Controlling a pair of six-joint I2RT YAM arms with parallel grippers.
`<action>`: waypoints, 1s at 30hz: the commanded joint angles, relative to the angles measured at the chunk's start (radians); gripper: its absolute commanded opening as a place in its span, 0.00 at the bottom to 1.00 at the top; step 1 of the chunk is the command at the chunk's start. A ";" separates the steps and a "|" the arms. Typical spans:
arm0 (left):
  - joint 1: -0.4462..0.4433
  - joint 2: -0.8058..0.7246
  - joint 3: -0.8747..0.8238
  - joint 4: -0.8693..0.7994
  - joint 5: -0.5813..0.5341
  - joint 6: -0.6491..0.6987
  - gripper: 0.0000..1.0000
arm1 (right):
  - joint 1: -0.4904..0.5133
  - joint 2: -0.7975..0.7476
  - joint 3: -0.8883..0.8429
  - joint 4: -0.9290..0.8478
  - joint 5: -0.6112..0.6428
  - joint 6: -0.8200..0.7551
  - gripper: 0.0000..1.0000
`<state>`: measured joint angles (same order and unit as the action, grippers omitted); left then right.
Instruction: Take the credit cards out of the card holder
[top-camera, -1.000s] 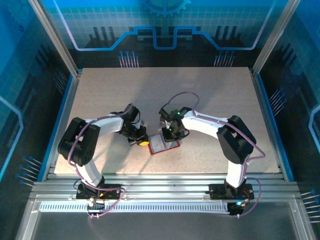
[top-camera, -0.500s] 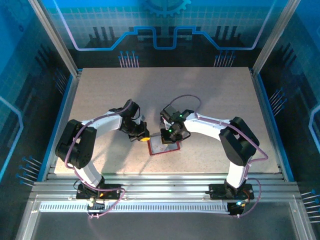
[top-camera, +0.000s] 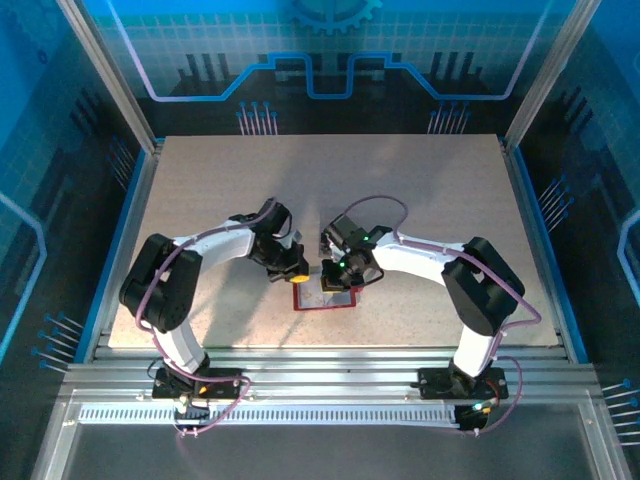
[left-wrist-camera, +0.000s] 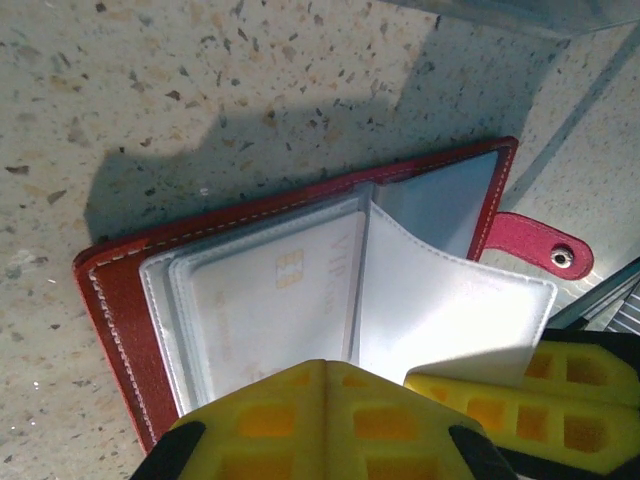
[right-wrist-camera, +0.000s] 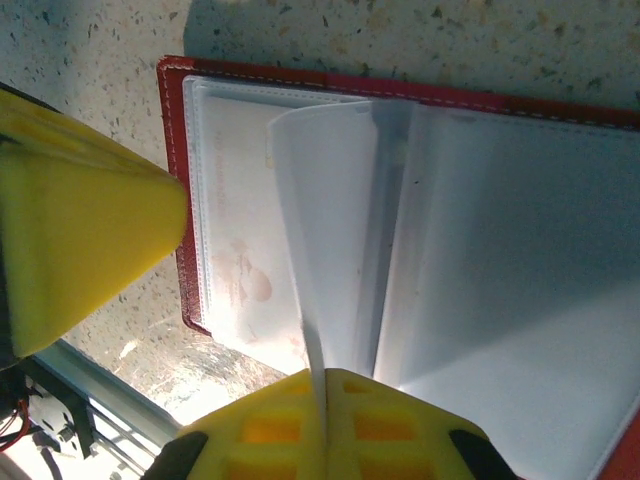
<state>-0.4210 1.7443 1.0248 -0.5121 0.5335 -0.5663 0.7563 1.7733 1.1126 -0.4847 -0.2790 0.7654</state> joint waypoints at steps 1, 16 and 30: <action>-0.015 0.017 0.026 -0.014 0.035 0.025 0.00 | -0.011 -0.034 -0.026 0.014 -0.018 0.018 0.02; -0.024 0.024 0.016 -0.013 0.030 0.021 0.00 | -0.044 -0.107 0.018 -0.259 0.233 -0.100 0.28; -0.042 0.025 -0.015 0.009 0.040 0.008 0.00 | -0.072 -0.050 -0.052 0.149 -0.148 0.034 0.24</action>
<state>-0.4503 1.7535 1.0245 -0.5095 0.5411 -0.5667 0.7048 1.6878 1.0893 -0.4759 -0.2966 0.7383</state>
